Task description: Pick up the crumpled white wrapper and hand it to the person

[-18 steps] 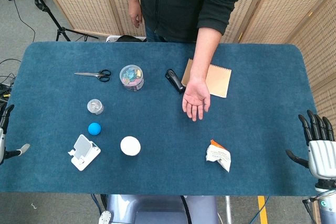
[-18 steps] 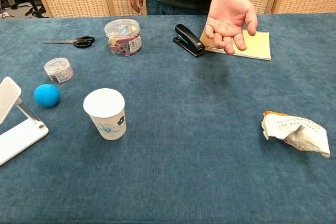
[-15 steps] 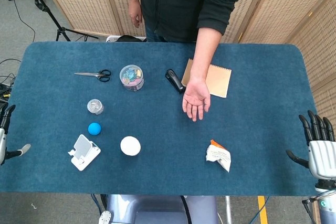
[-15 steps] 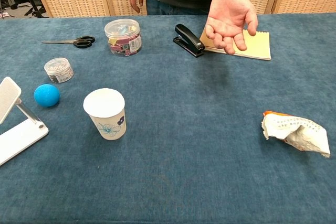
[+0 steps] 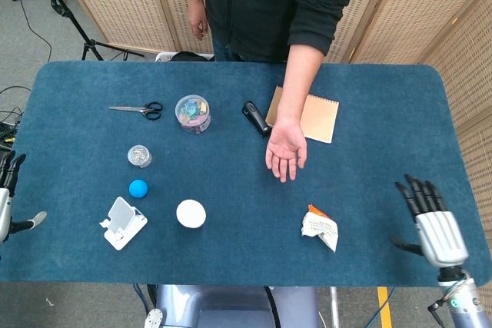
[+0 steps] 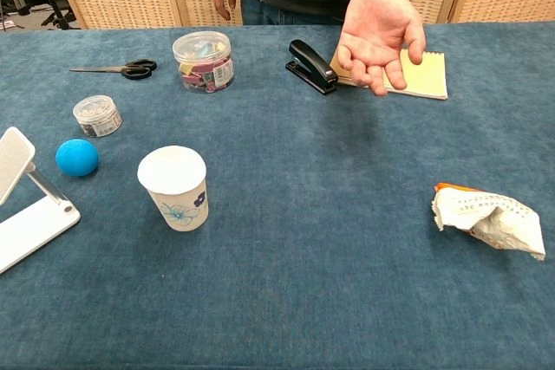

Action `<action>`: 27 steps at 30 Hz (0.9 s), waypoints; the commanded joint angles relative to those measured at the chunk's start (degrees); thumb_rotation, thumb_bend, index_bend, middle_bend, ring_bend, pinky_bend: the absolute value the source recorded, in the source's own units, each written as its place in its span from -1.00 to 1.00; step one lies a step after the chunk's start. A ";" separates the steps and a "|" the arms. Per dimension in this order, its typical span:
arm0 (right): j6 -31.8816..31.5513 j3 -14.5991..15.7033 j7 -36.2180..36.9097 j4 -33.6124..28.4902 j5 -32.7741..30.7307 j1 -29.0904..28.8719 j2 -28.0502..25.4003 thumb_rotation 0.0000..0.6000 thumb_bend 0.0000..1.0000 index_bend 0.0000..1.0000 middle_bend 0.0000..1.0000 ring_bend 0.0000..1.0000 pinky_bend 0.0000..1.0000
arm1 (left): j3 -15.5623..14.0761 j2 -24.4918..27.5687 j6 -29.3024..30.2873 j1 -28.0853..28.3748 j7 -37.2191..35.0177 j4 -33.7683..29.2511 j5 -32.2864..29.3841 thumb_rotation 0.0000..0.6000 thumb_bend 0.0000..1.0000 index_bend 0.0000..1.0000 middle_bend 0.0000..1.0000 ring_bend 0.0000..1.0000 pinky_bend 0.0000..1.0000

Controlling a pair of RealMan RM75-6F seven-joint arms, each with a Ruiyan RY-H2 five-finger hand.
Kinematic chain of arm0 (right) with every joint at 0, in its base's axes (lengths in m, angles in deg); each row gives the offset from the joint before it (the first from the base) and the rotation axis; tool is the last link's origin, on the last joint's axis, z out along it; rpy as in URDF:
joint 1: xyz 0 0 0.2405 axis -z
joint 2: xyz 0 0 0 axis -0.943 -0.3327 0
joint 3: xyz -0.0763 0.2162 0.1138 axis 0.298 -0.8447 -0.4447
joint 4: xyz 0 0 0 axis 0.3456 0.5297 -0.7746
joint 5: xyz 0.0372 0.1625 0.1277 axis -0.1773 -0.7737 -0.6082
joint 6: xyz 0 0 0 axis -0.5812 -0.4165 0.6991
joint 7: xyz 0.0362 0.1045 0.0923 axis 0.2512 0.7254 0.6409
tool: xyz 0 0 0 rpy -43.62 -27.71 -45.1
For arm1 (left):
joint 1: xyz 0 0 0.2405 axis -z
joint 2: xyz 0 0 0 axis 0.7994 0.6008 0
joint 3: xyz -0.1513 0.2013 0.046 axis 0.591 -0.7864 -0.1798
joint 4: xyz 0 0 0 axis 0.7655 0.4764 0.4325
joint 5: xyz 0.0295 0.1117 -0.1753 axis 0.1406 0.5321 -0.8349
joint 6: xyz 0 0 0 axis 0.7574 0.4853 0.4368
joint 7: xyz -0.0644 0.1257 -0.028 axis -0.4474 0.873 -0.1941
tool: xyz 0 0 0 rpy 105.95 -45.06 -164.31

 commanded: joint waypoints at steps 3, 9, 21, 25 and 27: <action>7.11 2.18 -0.82 -3.34 3.55 -4.27 0.16 1.00 -1.00 -0.94 -1.00 -1.00 -1.00 | 0.27 0.24 -0.51 0.19 -0.42 0.08 -0.64 1.00 -1.00 -1.00 -1.00 -1.00 -1.00; 15.94 1.50 -4.99 -5.67 1.22 -8.50 1.82 1.00 -1.00 -0.95 -1.00 -1.00 -1.00 | 0.33 0.51 -0.89 0.24 -1.12 0.16 -0.87 1.00 -1.00 -1.00 -1.00 -1.00 -1.00; 27.57 -0.49 -13.14 -5.79 -7.20 -13.55 7.39 1.00 -1.00 -0.83 -0.93 -1.00 -0.82 | 0.62 0.82 -1.70 0.55 -1.62 0.36 -1.77 1.00 -1.00 -1.00 -1.00 -1.00 -1.00; 28.51 -1.56 -15.73 -3.91 -8.74 -14.82 10.60 1.00 -1.00 -0.64 -0.70 -0.86 -0.54 | 0.72 0.75 -1.93 0.69 -1.66 0.52 -2.06 1.00 -1.00 -1.00 -1.00 -1.00 -1.00; 27.60 -2.03 -17.01 -1.60 -8.83 -15.03 12.95 1.00 -1.00 -0.52 -0.55 -0.71 -0.43 | 0.77 0.76 -2.03 0.75 -1.68 0.56 -2.20 1.00 -1.00 -1.00 -1.00 -1.00 -1.00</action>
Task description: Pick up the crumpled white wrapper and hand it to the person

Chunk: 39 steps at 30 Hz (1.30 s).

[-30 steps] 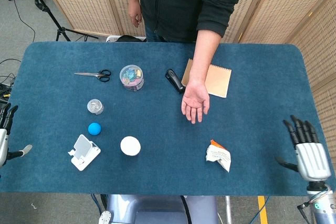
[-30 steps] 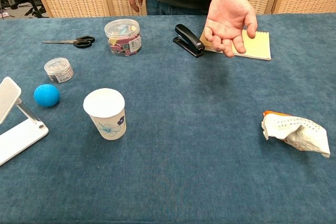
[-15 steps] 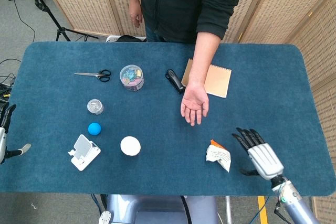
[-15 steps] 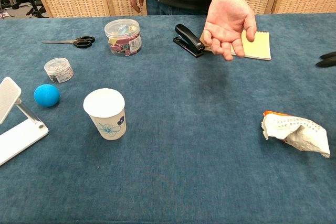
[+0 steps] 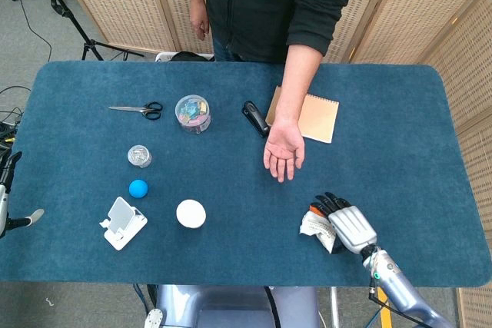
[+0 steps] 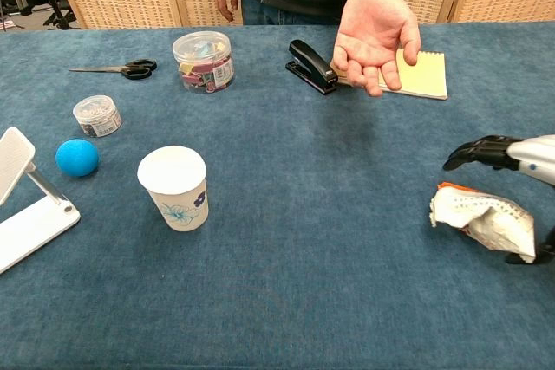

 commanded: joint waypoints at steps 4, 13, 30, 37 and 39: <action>-2.08 -0.84 -2.57 5.46 0.46 -0.78 5.33 1.00 -0.94 -0.25 -0.23 -0.37 -0.14 | 0.05 0.08 -0.23 0.09 -0.19 0.03 -0.21 1.00 -1.00 -1.00 -1.00 -1.00 -1.00; -9.07 0.64 4.98 8.10 6.65 0.30 6.31 1.00 -0.08 0.15 0.18 0.01 0.07 | -0.04 0.13 -0.36 0.19 -0.13 -0.02 -0.19 1.00 -1.00 -1.00 -1.00 -1.00 -1.00; -14.76 -11.57 -2.24 -10.68 5.18 -4.71 -4.08 1.00 0.11 0.17 0.19 0.02 0.07 | -0.25 0.29 -1.07 0.55 0.07 -0.39 -0.22 1.00 -1.00 -1.00 -1.00 -1.00 -1.00; -9.34 -17.03 -11.46 -13.10 -2.95 -10.72 -1.51 1.00 0.11 0.17 0.19 0.02 0.07 | -0.04 0.60 -1.57 0.69 -0.53 -0.21 -0.90 1.00 -1.00 -1.00 -1.00 -1.00 -1.00; -8.22 -18.55 -15.35 -13.33 -5.48 -12.94 0.00 1.00 0.11 0.17 0.18 0.02 0.07 | 0.08 0.78 -1.83 0.76 -0.89 -0.08 -1.19 1.00 -1.00 -1.00 -1.00 -1.00 -1.00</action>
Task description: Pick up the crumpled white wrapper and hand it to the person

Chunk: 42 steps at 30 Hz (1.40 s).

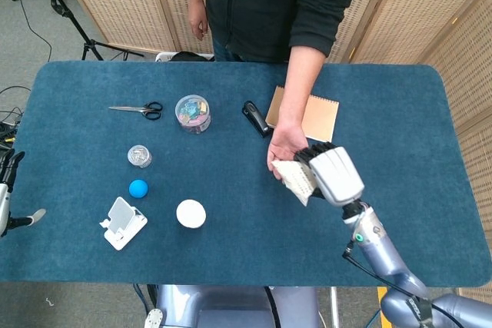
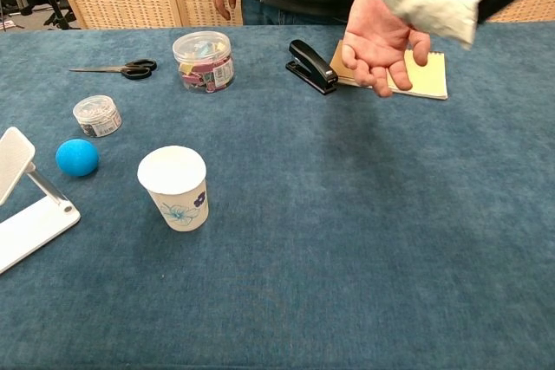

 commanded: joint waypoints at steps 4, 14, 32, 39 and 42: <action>3.36 -3.30 -10.52 -0.45 -7.72 -5.78 4.35 1.00 0.11 0.17 0.17 0.02 0.07 | 0.24 0.44 -0.44 0.12 -0.87 0.16 -0.47 1.00 -1.00 -1.00 -1.00 -1.00 -1.00; 3.22 -3.59 -16.75 6.53 -14.73 -10.01 10.04 1.00 0.05 0.17 0.11 0.00 0.07 | 0.28 0.72 -0.82 0.24 -1.51 0.31 -0.68 1.00 -1.00 -1.00 -1.00 -1.00 -1.00; 0.87 -2.27 -21.23 0.77 -21.91 -9.68 4.35 1.00 -0.48 -1.00 -1.00 -1.00 -0.99 | 0.20 0.81 -0.89 0.30 -1.55 0.34 -0.89 1.00 -1.00 -1.00 -1.00 -1.00 -1.00; -4.06 1.29 -21.88 -8.14 -20.37 -3.98 -5.10 1.00 -0.38 -1.00 -1.00 -1.00 -0.99 | 0.11 0.88 -0.88 0.28 -1.65 0.30 -0.78 1.00 -1.00 -1.00 -1.00 -1.00 -1.00; -5.82 3.50 -20.31 -10.68 -18.25 -0.95 -9.33 1.00 -0.38 -1.00 -1.00 -1.00 -0.99 | 0.01 0.88 -0.79 0.24 -1.57 0.20 -0.59 1.00 -1.00 -1.00 -1.00 -1.00 -1.00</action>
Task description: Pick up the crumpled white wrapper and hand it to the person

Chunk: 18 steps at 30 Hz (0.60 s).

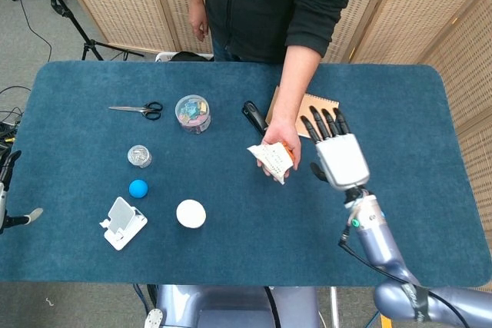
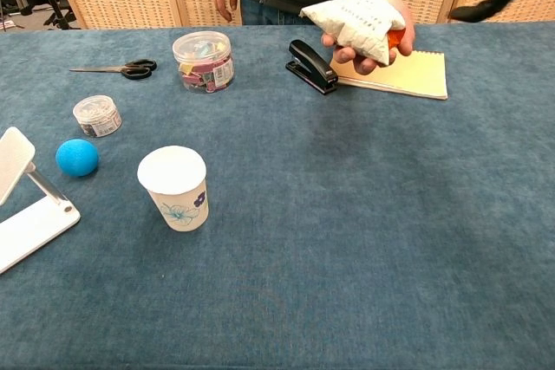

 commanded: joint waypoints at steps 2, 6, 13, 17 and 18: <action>-4.10 4.42 4.20 -3.97 5.21 6.09 -6.86 1.00 -0.43 -1.00 -1.00 -1.00 -0.99 | -0.08 -0.06 0.28 -0.10 0.14 -0.13 0.21 1.00 -1.00 -1.00 -1.00 -1.00 -1.00; -10.18 9.07 11.75 0.21 13.37 12.62 -8.92 1.00 -0.94 -1.00 -1.00 -1.00 -1.00 | -0.27 -0.18 0.76 -0.32 0.32 -0.36 0.59 1.00 -1.00 -1.00 -1.00 -1.00 -1.00; -17.24 14.54 28.63 13.26 21.34 20.96 -5.64 1.00 -1.00 -1.00 -1.00 -1.00 -1.00 | -0.48 -0.90 1.28 -0.42 1.60 -0.25 0.62 1.00 -1.00 -1.00 -1.00 -1.00 -1.00; -19.58 15.21 34.50 18.60 22.34 23.95 -3.09 1.00 -1.00 -1.00 -1.00 -1.00 -1.00 | -0.67 -1.60 1.64 -0.49 2.15 0.03 0.94 1.00 -1.00 -1.00 -1.00 -1.00 -1.00; -19.91 15.14 35.32 19.44 22.62 24.27 -2.65 1.00 -1.00 -1.00 -1.00 -1.00 -1.00 | -0.62 -1.68 1.67 -0.47 2.21 0.08 0.89 1.00 -1.00 -1.00 -1.00 -1.00 -1.00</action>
